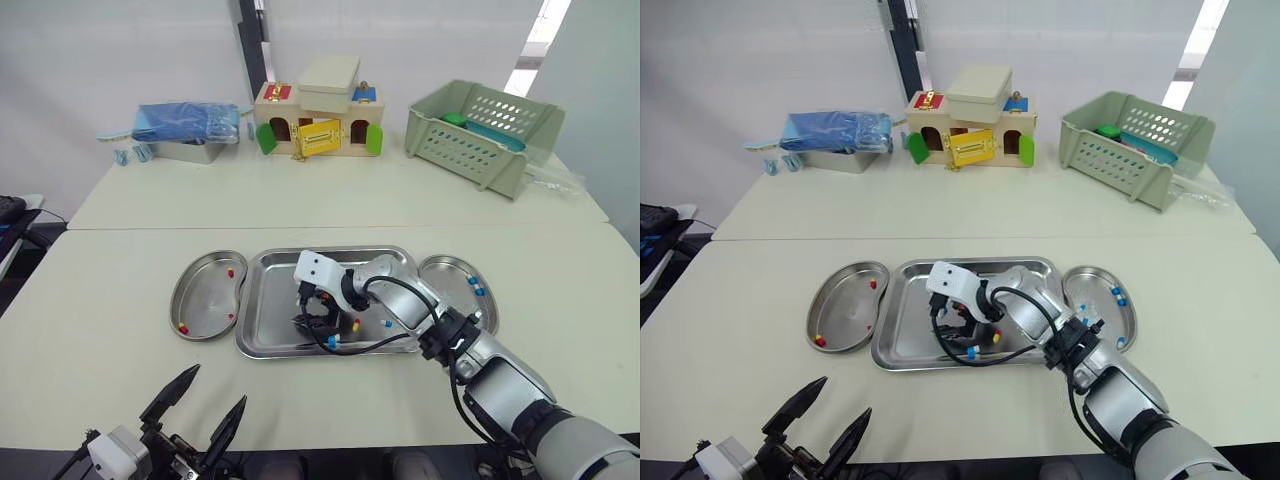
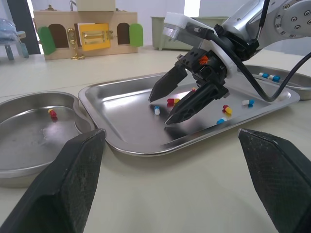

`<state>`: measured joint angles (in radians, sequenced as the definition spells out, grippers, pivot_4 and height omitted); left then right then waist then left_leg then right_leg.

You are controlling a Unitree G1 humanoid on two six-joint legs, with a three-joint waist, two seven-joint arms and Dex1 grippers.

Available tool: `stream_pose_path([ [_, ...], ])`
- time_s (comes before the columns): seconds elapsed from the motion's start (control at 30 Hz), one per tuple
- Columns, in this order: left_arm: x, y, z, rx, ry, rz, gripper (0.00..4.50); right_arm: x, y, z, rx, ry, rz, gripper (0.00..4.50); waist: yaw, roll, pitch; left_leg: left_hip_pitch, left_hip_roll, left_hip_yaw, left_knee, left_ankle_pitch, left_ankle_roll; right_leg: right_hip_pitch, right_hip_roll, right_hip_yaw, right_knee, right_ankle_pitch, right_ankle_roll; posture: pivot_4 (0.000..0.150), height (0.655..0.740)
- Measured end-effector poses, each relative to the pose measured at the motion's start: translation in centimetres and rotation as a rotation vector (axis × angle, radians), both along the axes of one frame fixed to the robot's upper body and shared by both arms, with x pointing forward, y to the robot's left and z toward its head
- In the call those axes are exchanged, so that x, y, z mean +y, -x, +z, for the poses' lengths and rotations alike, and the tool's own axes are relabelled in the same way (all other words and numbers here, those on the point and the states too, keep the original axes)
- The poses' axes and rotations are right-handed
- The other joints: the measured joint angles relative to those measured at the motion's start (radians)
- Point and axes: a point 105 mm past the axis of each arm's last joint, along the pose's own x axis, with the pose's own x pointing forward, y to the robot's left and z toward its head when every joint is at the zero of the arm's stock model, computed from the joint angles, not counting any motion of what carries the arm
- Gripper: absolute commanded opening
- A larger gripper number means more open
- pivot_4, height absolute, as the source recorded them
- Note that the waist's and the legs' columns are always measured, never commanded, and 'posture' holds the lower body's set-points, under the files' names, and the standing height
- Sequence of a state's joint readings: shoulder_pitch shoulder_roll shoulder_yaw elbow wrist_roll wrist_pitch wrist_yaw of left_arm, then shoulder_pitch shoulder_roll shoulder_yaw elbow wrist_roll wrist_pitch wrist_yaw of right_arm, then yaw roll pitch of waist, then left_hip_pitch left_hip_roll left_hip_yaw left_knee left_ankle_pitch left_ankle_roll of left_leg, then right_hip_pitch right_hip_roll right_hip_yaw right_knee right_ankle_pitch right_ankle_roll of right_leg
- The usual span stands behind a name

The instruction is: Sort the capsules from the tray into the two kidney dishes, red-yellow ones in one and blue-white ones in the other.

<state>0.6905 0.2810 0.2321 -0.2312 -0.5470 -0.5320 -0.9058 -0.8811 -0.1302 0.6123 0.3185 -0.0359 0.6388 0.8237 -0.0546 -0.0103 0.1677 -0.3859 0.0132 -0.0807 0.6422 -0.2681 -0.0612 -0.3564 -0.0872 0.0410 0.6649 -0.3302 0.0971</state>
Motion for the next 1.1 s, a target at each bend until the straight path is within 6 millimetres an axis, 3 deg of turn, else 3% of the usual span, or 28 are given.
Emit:
stream_pose_path([
  [0.27,-0.04,0.0,0.03,-0.001,-0.001,-0.002,4.5,0.33,0.16,-0.12,-0.017,-0.001,0.012,1.65,0.0,0.0,0.0,0.0,0.0,0.0,0.0,0.0,0.0,0.0,0.0,0.0,0.0,0.0,0.0,0.15,0.74],
  [0.4,-0.1,-0.03,0.13,-0.005,-0.002,-0.005,4.5,0.31,0.12,-0.09,-0.023,0.001,0.013,0.68,0.0,0.0,0.0,0.0,0.0,0.0,0.0,0.0,0.0,0.0,0.0,0.0,0.0,0.0,0.0,0.15,0.74],
  [1.1,-0.2,-0.47,0.47,-0.024,-0.019,-0.033,4.5,0.26,0.21,-0.05,-0.011,-0.003,0.021,0.65,-0.001,0.0,0.0,0.0,0.0,0.0,0.0,0.0,0.0,0.0,0.0,0.0,0.0,0.0,0.0,0.15,0.74],
])
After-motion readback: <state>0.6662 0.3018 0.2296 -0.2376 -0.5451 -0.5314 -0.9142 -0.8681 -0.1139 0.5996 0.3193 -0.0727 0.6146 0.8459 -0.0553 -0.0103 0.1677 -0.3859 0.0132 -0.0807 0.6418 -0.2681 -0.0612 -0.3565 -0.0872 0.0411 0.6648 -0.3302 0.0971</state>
